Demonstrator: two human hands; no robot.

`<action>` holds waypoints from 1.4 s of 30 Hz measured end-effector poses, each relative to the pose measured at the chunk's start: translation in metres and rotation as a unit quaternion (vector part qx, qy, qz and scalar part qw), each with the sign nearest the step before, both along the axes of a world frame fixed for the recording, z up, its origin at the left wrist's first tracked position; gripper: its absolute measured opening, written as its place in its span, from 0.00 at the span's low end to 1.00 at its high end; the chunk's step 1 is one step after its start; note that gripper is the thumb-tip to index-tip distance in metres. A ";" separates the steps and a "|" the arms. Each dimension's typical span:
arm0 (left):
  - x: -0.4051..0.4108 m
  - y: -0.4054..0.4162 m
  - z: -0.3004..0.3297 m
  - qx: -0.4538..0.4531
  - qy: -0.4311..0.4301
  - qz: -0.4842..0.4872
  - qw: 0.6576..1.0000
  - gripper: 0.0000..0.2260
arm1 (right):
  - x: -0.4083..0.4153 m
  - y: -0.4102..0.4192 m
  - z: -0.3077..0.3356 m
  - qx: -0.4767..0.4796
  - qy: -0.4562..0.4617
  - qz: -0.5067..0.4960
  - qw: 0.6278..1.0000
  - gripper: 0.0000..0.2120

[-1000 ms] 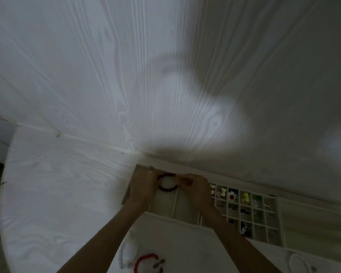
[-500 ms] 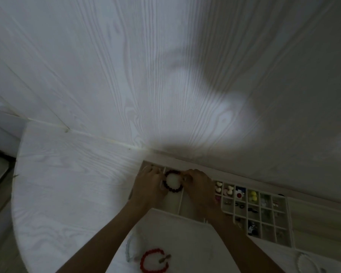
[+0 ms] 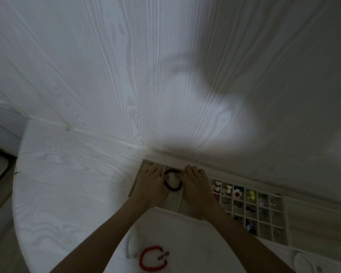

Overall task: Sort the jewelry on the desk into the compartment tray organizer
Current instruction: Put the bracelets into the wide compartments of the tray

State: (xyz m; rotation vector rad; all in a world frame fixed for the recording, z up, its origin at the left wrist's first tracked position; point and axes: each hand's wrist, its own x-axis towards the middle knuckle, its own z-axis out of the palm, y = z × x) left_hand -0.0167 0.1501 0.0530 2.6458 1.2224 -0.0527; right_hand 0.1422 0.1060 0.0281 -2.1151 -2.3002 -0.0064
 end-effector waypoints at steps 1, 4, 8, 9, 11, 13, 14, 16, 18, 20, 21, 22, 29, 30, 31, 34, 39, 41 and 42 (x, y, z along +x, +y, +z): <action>-0.001 0.001 0.001 -0.001 0.007 0.001 1.000 0.12 | 0.000 0.002 0.001 -0.007 -0.004 -0.004 1.000 0.16; -0.005 0.002 -0.004 0.022 0.000 -0.006 1.000 0.10 | 0.000 0.002 0.004 -0.037 0.016 -0.013 0.999 0.17; -0.007 0.003 -0.007 0.016 -0.014 -0.025 0.999 0.16 | 0.002 0.002 0.006 -0.040 0.076 -0.029 0.996 0.20; -0.007 0.003 -0.007 0.018 -0.015 -0.033 0.999 0.16 | 0.004 0.000 0.007 -0.027 0.086 -0.025 0.996 0.20; -0.007 0.003 -0.007 0.020 -0.005 -0.058 0.998 0.14 | 0.004 -0.006 0.009 -0.015 0.080 0.010 0.997 0.19; -0.006 0.003 -0.011 -0.010 0.034 -0.080 0.996 0.13 | 0.004 -0.013 0.007 -0.035 0.063 0.047 0.996 0.19; -0.005 0.003 -0.013 -0.025 0.052 -0.087 0.995 0.14 | 0.004 -0.015 0.006 -0.049 0.057 0.055 0.996 0.18; -0.004 0.002 -0.017 -0.040 0.069 -0.092 0.993 0.15 | 0.004 -0.014 0.005 -0.055 0.047 0.060 0.996 0.18; -0.002 0.002 -0.019 -0.040 0.074 -0.095 0.992 0.16 | 0.004 -0.012 0.004 -0.049 0.054 0.068 0.995 0.15; -0.001 0.003 -0.020 -0.033 0.086 -0.095 0.991 0.18 | 0.003 -0.011 0.006 -0.044 0.059 0.081 0.994 0.12; -0.002 0.004 -0.021 -0.031 0.095 -0.092 0.991 0.18 | 0.004 -0.011 0.006 -0.045 0.056 0.087 0.994 0.11; -0.002 0.005 -0.022 -0.031 0.100 -0.087 0.991 0.18 | 0.004 -0.011 0.005 -0.050 0.053 0.088 0.993 0.11; -0.012 0.006 -0.022 -0.016 0.084 -0.051 0.995 0.18 | 0.003 -0.014 0.005 -0.088 0.088 0.068 0.990 0.16; -0.015 0.003 -0.019 -0.019 0.071 -0.038 0.997 0.18 | 0.003 -0.017 0.006 -0.089 0.097 0.066 0.989 0.17; -0.018 0.000 -0.015 -0.024 0.044 -0.019 0.999 0.18 | 0.003 -0.021 0.007 -0.079 0.113 0.063 0.988 0.16; -0.039 -0.020 -0.002 -0.031 -0.061 0.051 0.996 0.14 | -0.001 -0.045 0.015 -0.046 0.183 0.043 0.981 0.13; -0.076 -0.070 0.002 -0.110 -0.084 0.120 0.983 0.08 | -0.012 -0.097 0.008 -0.115 0.207 0.083 0.968 0.12; -0.082 -0.089 -0.002 -0.129 -0.067 0.146 0.979 0.08 | -0.019 -0.110 0.001 -0.138 0.214 0.078 0.964 0.13; -0.084 -0.100 -0.004 -0.133 -0.058 0.168 0.975 0.08 | -0.024 -0.117 -0.001 -0.144 0.219 0.072 0.962 0.14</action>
